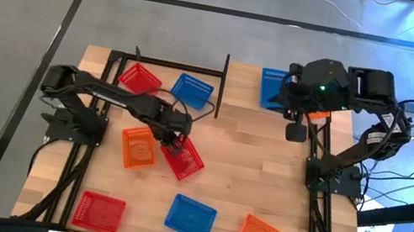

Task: Stack baskets on shelf by color
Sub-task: Put the middle red bin on the shelf

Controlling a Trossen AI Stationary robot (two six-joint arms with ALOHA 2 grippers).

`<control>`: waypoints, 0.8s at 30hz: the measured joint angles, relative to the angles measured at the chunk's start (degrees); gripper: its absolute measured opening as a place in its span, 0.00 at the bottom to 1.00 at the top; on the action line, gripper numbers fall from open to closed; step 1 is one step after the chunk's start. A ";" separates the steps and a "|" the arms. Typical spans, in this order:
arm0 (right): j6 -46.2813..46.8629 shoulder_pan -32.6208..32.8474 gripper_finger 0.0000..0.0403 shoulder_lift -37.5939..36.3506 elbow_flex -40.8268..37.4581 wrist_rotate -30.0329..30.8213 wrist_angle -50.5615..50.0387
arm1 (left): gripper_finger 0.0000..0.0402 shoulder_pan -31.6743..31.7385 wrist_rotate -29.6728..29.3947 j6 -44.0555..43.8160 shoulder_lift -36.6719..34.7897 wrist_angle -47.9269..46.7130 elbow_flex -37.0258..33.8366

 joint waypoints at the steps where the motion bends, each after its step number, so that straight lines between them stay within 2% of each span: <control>1: 0.04 -0.01 0.21 0.00 0.00 0.00 0.00 | 0.19 0.00 -0.35 0.22 0.59 0.15 0.00; 11: -0.02 -0.04 0.21 0.04 0.00 0.11 0.00 | 0.19 0.00 -2.91 3.51 3.65 2.53 0.11; 20: 0.02 -0.04 0.21 0.04 -0.04 0.13 0.00 | 0.19 0.00 -2.92 6.90 7.71 3.71 -0.18; 24: 0.09 -0.04 0.21 0.04 -0.07 0.13 0.02 | 0.18 0.00 -2.16 11.82 9.58 4.92 -0.17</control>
